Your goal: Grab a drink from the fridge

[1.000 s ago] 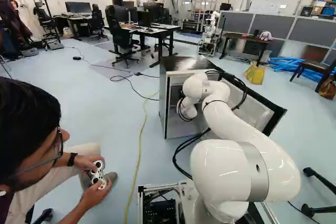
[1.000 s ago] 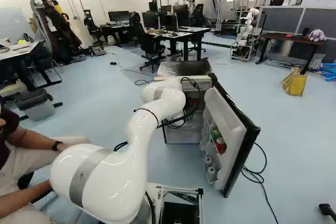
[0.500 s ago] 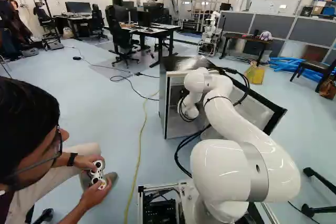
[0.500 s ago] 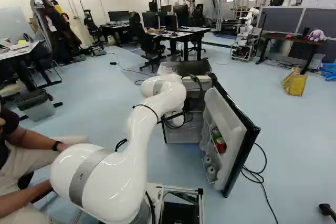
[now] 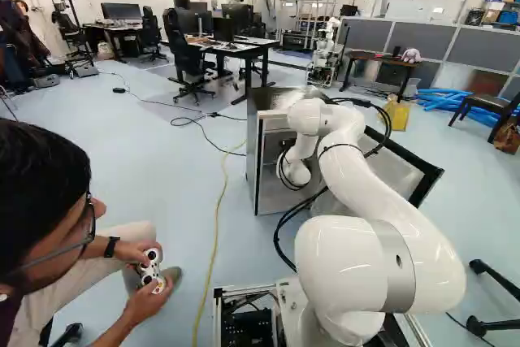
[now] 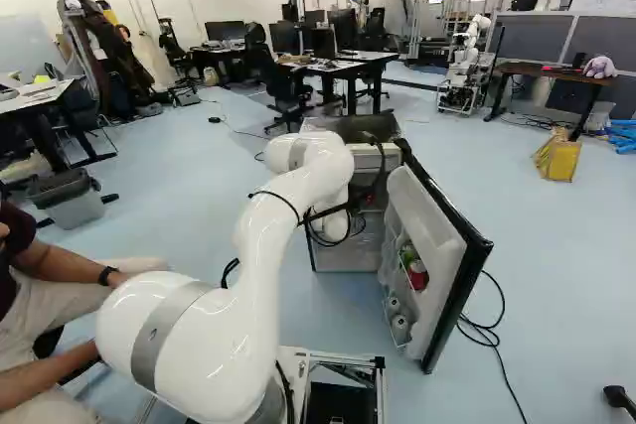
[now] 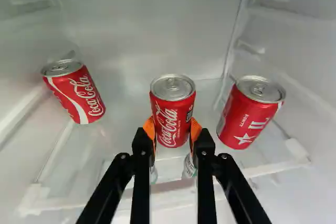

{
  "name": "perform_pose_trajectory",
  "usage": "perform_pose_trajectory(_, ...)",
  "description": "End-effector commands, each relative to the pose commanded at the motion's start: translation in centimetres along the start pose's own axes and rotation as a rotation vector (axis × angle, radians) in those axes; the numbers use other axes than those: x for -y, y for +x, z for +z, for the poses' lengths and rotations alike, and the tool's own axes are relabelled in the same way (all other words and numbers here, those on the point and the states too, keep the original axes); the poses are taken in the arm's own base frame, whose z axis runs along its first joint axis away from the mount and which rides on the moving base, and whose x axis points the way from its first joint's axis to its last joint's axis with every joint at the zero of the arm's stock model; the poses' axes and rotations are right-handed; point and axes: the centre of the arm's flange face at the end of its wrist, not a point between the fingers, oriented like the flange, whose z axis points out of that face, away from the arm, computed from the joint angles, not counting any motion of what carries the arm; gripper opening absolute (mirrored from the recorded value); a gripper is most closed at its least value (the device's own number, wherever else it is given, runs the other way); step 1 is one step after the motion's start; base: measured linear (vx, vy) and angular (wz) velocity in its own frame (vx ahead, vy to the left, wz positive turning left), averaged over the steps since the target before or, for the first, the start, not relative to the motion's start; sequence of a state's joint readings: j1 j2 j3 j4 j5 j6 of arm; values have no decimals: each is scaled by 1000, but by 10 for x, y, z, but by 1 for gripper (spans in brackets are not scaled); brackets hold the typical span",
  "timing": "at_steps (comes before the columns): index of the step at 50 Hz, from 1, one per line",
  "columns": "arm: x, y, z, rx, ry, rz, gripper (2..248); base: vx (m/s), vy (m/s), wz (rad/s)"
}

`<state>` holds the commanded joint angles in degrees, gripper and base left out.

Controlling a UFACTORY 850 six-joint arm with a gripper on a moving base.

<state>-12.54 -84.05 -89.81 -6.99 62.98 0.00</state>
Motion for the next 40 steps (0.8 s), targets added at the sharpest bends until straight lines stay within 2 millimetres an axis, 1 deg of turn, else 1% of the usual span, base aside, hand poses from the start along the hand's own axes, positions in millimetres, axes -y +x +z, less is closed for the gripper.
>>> perform_pose_trajectory(36,-4,-2,-55,97,-10,17,86,0,0,0)
perform_pose_trajectory(37,-4,-2,-56,98,-10,18,78,0,0,0)
perform_pose_trajectory(40,-5,-2,-58,101,-11,18,78,0,0,0)
